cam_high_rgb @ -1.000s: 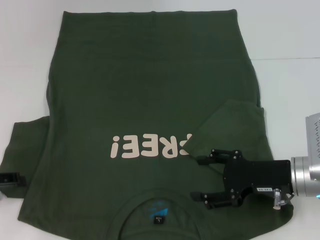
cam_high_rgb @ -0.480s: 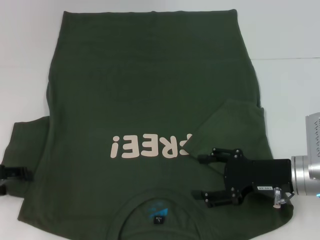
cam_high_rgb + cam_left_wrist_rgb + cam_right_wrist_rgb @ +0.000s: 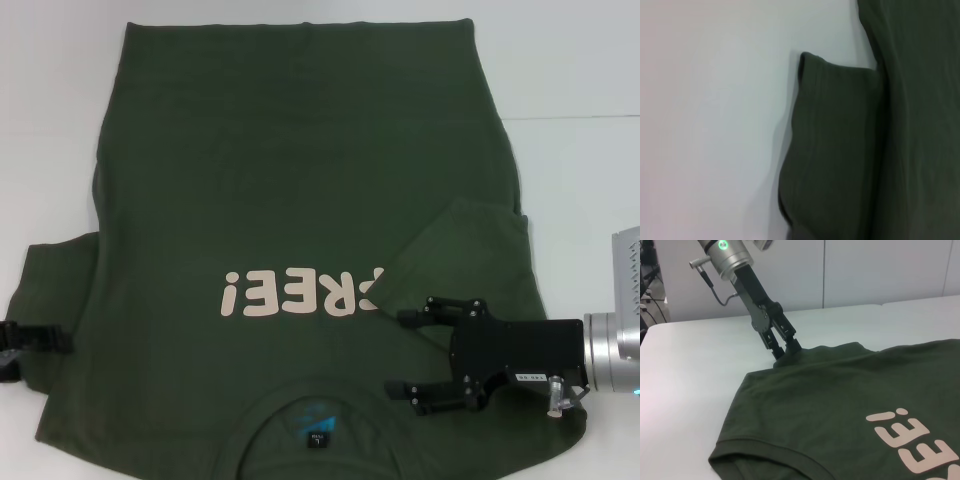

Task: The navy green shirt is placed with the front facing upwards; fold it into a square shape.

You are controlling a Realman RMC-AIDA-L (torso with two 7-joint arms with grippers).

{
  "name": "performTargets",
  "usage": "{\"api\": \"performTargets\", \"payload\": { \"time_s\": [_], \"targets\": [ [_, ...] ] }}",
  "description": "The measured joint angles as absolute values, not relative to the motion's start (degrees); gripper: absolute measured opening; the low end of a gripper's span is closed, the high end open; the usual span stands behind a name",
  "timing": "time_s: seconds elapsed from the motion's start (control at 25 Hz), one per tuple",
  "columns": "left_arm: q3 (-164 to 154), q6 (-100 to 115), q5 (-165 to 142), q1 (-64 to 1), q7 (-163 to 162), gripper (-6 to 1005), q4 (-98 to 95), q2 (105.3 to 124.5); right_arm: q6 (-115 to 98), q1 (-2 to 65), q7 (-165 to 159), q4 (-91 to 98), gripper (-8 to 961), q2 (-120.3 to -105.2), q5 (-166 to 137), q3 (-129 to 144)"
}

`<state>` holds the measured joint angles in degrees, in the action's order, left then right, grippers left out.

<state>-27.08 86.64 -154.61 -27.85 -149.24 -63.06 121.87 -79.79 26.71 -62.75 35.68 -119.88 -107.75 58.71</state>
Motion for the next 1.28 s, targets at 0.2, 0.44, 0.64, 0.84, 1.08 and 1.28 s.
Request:
{"api": "performTargets", "payload": {
  "time_s": [0.2,0.44,0.64,0.84,1.08,1.28],
  "targets": [
    [-27.1,86.0,-154.7,-28.4,-149.2,902,-62.4,121.68,-79.8,26.6,-62.8,35.7,900,-119.88,-107.8,58.7],
    [-27.2,85.8,-154.7,-28.7,-149.3,897,-62.4,121.41,-79.8,26.6,-62.8,35.7,899,-119.88,-107.8,58.6],
    [-27.2,85.6,-154.7,-28.7,-149.3,893,-62.3,121.39,-79.8,26.7,-62.8,35.7,897,-119.89,-107.7,58.5],
    [-27.2,85.0,-156.8,-29.1,-150.0,889,-62.3,121.37,-79.9,26.8,-62.8,35.7,896,-119.88,-107.8,58.3],
    [-29.8,83.5,-157.5,-28.8,-150.0,765,-62.3,121.66,-80.3,26.7,-62.8,35.7,895,-119.79,-107.7,58.2],
    [-30.1,83.5,-157.6,-29.1,-150.0,603,-62.3,121.69,-80.4,26.6,-62.9,35.7,894,-119.79,-107.5,58.3]
  ]
}}
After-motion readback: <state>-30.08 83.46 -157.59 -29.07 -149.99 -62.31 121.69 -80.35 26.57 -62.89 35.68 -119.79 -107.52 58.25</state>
